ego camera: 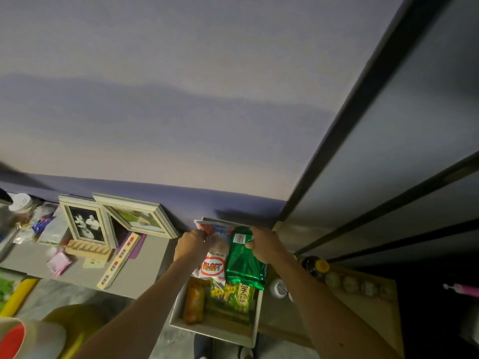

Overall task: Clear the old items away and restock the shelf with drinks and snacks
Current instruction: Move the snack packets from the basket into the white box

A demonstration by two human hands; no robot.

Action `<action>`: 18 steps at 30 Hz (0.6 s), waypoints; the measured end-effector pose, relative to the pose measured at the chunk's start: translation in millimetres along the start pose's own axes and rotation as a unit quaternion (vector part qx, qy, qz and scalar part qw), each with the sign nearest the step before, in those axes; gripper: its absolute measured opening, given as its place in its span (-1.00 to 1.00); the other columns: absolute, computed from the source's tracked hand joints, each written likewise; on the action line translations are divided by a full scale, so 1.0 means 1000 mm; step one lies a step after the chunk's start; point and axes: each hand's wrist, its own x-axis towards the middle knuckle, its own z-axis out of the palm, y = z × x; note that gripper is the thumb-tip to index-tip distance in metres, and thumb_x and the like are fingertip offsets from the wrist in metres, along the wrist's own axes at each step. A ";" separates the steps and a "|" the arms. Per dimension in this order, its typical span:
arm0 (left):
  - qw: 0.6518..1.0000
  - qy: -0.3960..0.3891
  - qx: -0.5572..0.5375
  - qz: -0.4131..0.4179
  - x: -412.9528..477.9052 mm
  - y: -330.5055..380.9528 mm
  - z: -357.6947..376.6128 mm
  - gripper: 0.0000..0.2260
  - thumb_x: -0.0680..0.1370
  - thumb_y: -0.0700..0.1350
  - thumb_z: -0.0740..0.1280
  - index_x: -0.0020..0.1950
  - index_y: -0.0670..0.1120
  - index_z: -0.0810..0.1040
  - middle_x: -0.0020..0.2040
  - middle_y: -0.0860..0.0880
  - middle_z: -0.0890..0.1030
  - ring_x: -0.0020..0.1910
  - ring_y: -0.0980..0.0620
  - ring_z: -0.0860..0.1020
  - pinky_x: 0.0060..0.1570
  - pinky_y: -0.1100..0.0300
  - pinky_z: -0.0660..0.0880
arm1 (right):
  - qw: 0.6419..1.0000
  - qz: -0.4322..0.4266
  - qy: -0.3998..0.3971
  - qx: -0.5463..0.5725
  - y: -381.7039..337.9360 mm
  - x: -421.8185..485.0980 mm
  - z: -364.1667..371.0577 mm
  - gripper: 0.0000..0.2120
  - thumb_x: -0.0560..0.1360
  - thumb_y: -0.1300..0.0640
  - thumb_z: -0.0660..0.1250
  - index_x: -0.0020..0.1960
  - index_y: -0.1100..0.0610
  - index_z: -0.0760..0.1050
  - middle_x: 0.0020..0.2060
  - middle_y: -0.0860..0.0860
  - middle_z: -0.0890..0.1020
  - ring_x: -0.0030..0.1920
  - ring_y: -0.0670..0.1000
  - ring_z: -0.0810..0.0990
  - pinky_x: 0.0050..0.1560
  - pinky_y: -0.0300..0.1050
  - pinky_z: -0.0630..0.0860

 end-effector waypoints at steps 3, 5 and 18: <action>1.000 0.000 0.004 0.015 0.000 0.001 -0.006 -0.59 0.61 0.33 0.30 0.01 0.02 0.70 -0.25 0.02 0.66 -0.32 0.00 0.65 -0.33 0.12 0.58 | 0.999 0.011 0.016 0.046 -0.002 -0.009 -0.008 -0.62 0.63 -0.01 0.43 0.39 0.10 0.52 0.24 0.05 0.64 0.27 0.10 0.62 0.28 0.04 0.56; 0.999 0.007 -0.007 0.034 -0.003 0.005 -0.017 -0.65 0.64 0.26 0.32 0.11 0.02 0.70 -0.15 0.00 0.71 -0.26 -0.01 0.67 -0.25 0.07 0.65 | 0.997 0.014 0.037 0.059 -0.005 -0.016 -0.014 -0.63 0.64 -0.02 0.43 0.39 0.10 0.53 0.27 0.05 0.63 0.32 0.10 0.59 0.35 0.06 0.54; 0.947 0.142 0.093 0.273 -0.051 0.000 -0.123 -0.22 0.59 0.49 0.10 0.67 0.03 0.27 0.64 -0.09 0.35 0.62 -0.15 0.29 0.60 -0.18 0.23 | 0.957 0.112 0.267 0.023 -0.086 -0.119 -0.055 -0.14 0.62 -0.40 0.21 0.71 0.10 0.10 0.72 0.10 0.06 0.69 0.19 0.10 0.62 0.19 0.24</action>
